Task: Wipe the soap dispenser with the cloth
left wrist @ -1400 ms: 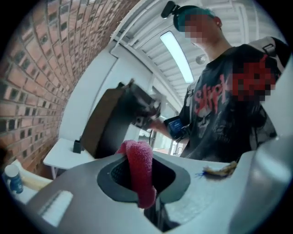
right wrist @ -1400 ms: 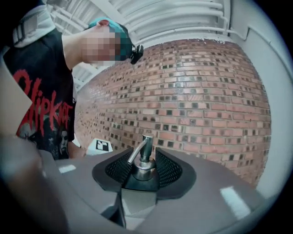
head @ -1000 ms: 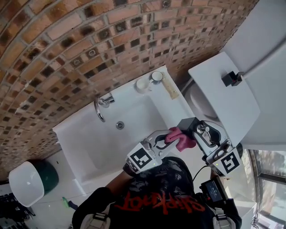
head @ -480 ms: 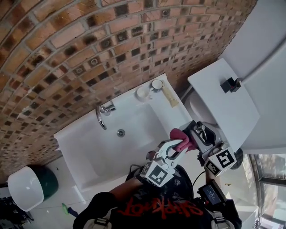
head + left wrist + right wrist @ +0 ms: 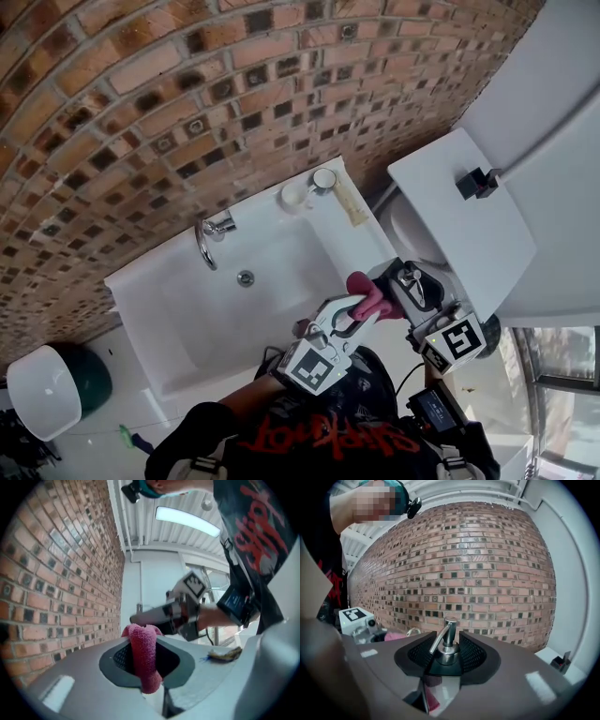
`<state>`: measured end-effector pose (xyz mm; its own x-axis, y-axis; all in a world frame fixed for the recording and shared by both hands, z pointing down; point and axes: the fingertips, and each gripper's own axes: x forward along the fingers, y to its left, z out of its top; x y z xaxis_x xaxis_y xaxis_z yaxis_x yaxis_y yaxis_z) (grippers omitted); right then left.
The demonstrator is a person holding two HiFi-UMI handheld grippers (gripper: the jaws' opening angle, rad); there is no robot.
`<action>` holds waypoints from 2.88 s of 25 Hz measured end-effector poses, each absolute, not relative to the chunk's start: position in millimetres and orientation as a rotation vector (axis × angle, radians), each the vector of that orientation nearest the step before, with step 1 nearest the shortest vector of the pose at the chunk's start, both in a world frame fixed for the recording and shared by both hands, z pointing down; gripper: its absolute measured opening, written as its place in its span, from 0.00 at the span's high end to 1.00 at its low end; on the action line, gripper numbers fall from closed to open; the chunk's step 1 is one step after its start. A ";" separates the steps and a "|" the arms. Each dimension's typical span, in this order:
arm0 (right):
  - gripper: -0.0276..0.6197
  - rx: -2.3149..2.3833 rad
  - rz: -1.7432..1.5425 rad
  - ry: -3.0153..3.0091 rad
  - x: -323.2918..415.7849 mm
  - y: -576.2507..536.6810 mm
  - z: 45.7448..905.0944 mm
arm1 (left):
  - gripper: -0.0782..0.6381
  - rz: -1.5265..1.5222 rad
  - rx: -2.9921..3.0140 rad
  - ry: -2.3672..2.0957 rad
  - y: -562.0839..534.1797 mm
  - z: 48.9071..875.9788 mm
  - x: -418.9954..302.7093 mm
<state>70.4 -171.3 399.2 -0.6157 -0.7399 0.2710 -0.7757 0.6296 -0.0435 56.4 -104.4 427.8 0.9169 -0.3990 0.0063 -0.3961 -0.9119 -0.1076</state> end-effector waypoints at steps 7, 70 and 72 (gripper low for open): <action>0.73 1.202 0.120 -2.711 72.1 -164.2 369.4 | 0.83 -0.208 -2.999 0.678 -117.9 465.1 51.9; 0.72 -0.321 -0.333 -3.086 -14.1 1.5 288.2 | 0.83 0.021 -3.140 -1.909 -37.8 442.2 -15.2; 0.72 -0.162 -0.347 -3.066 -5.0 -19.3 292.7 | 0.83 0.042 -3.303 -1.762 -51.3 464.6 -9.2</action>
<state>-5.0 -19.3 292.7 -0.9932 0.0980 0.0629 0.1096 0.9693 0.2203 -9.2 -51.3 464.6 0.5958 0.7511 -0.2845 0.7637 -0.4201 0.4901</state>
